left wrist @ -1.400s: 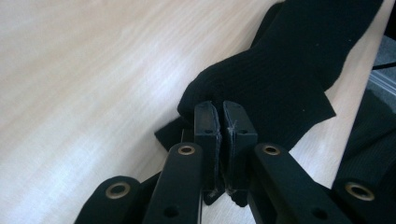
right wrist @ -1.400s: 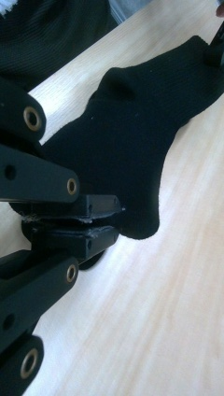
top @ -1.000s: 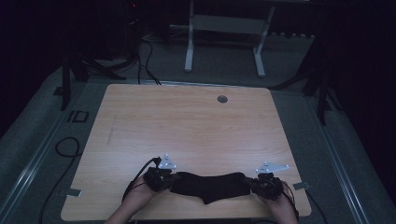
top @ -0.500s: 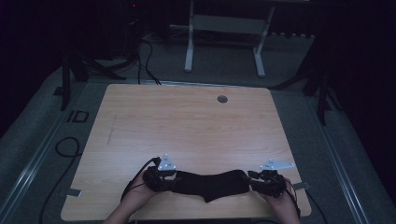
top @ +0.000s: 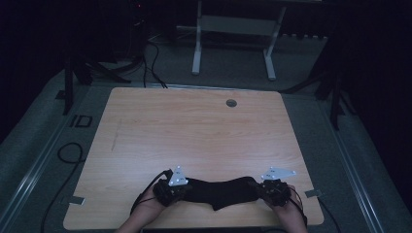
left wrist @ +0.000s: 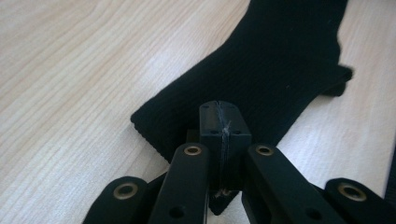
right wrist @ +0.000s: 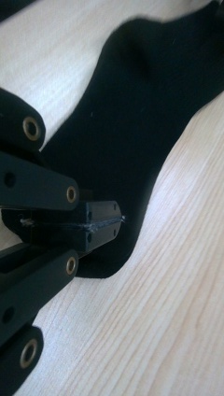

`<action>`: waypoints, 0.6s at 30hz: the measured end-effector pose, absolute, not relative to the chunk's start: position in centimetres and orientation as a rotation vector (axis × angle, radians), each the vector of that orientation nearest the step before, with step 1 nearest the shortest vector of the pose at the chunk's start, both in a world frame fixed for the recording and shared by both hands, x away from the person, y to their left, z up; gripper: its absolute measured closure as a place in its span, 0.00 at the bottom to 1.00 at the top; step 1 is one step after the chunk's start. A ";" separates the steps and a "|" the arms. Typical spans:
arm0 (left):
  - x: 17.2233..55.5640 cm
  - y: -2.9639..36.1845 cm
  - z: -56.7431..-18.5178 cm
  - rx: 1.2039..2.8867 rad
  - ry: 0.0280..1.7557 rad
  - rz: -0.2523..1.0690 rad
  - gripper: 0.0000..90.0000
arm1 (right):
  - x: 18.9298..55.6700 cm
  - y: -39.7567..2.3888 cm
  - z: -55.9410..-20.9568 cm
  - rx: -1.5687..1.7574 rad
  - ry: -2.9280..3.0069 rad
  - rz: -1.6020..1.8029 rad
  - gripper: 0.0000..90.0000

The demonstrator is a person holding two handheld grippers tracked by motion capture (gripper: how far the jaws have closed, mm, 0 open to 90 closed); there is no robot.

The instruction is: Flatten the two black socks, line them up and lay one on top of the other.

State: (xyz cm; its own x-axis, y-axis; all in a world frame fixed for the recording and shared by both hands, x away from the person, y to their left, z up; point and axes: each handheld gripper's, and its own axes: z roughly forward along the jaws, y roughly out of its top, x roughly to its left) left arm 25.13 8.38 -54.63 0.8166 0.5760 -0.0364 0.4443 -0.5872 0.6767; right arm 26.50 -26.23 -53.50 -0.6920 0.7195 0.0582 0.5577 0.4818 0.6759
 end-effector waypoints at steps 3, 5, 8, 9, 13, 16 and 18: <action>25.4 8.5 -55.2 2.305 0.744 0.253 1.00 | 27.1 -26.2 -54.3 1.100 2.498 0.958 0.99; 25.6 8.7 -55.5 2.290 0.749 0.242 1.00 | 27.5 -26.1 -54.9 1.101 2.510 0.935 0.99; 26.0 8.9 -55.7 2.280 0.735 0.247 1.00 | 28.0 -25.9 -55.2 1.092 2.513 0.935 0.99; 26.2 9.1 -55.7 2.276 0.738 0.248 1.00 | 28.1 -25.8 -55.2 1.086 2.514 0.927 0.99; 26.8 9.4 -55.8 2.267 0.746 0.260 1.00 | 29.1 -25.4 -55.2 1.076 2.512 0.926 0.99; 27.3 9.7 -55.8 2.258 0.761 0.262 1.00 | 30.1 -25.1 -55.2 1.080 2.506 0.928 0.99; 27.7 9.9 -55.8 2.255 0.771 0.259 1.00 | 30.8 -24.9 -55.2 1.086 2.508 0.929 0.99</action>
